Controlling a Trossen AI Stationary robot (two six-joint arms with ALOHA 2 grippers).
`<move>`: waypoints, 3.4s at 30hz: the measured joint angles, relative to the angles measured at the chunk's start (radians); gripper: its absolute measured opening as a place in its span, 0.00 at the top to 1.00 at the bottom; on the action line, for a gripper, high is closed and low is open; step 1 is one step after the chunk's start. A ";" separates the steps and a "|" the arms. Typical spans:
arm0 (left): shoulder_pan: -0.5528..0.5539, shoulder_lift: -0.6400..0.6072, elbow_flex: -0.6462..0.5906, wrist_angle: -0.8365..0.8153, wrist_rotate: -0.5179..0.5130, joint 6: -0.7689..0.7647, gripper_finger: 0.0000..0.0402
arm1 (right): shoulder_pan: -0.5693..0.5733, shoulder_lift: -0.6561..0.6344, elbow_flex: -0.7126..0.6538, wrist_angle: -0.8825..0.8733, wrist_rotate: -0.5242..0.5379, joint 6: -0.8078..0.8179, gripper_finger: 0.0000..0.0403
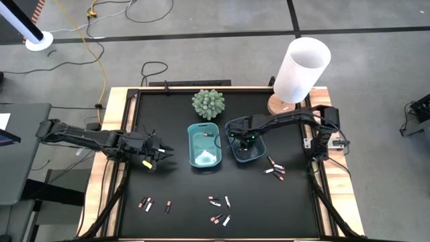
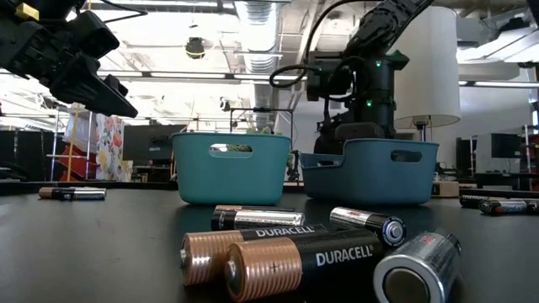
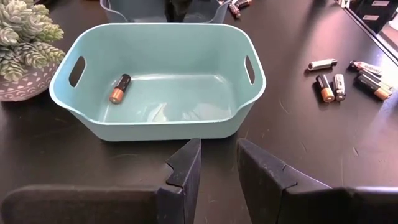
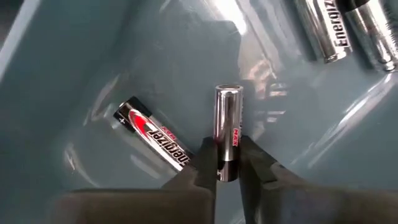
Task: Sort batteries
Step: Put the white battery into the blue bin, then put the black battery into the green bin
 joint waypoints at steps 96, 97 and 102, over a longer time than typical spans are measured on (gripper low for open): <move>0.000 0.000 0.000 0.008 0.000 0.034 0.76 | 0.484 -0.573 -0.543 0.057 0.203 0.855 0.97; 0.000 0.000 0.000 0.008 0.000 0.034 0.76 | 0.484 -0.591 -0.530 0.016 0.204 0.866 0.97; 0.000 0.000 0.000 0.008 0.000 0.034 0.76 | 0.495 -0.650 -0.433 -0.240 0.215 0.900 0.97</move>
